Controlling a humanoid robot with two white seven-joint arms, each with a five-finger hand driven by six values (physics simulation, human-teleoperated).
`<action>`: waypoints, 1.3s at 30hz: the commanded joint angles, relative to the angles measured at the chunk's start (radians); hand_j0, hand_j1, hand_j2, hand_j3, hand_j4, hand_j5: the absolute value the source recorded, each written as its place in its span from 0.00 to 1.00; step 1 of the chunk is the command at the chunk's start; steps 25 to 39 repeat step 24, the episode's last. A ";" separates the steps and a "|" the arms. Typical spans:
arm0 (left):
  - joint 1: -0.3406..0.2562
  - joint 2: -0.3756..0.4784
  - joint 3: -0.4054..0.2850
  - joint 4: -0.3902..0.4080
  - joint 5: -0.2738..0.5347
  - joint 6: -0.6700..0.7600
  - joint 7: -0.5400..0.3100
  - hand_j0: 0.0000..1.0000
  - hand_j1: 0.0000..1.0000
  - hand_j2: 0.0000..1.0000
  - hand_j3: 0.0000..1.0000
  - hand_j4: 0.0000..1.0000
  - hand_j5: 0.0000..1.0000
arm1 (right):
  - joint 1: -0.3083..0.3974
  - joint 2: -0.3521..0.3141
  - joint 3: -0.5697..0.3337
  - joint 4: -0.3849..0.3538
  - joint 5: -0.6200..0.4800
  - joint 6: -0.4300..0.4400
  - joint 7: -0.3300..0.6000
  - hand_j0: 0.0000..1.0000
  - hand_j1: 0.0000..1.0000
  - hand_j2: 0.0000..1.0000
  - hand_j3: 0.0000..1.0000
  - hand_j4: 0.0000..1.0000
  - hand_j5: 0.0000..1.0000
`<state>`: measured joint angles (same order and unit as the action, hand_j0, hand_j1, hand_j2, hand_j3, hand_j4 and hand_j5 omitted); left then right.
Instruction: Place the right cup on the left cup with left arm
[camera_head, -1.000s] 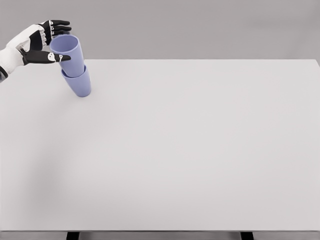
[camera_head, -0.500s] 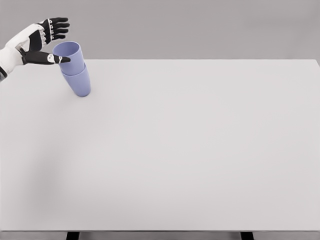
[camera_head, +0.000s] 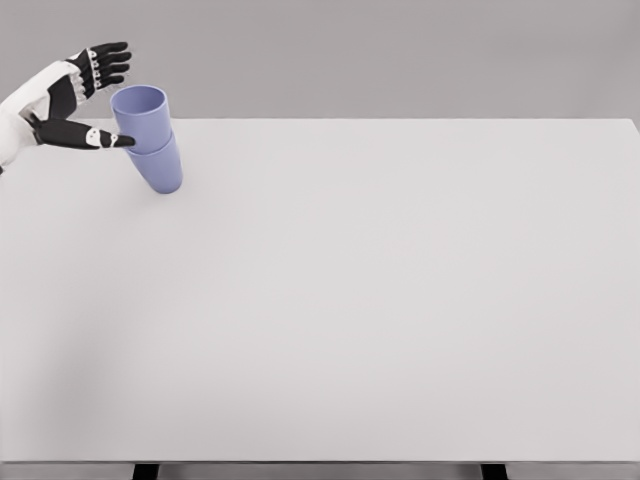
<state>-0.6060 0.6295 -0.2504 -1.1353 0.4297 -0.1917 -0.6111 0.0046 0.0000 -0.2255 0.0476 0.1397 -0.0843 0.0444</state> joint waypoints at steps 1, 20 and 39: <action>0.006 0.018 0.048 -0.055 0.009 0.000 0.000 1.00 1.00 1.00 1.00 1.00 1.00 | 0.000 0.000 0.000 0.000 0.000 0.000 0.000 1.00 1.00 1.00 1.00 1.00 1.00; 0.405 0.018 0.344 -0.399 0.004 -0.037 0.000 1.00 1.00 1.00 1.00 1.00 1.00 | 0.000 0.000 0.000 0.000 0.000 0.000 0.000 1.00 1.00 1.00 1.00 1.00 1.00; 0.449 0.018 0.359 -0.426 0.006 -0.037 0.000 1.00 1.00 1.00 1.00 1.00 1.00 | 0.000 0.000 0.000 0.000 0.000 0.000 0.000 1.00 1.00 1.00 1.00 1.00 1.00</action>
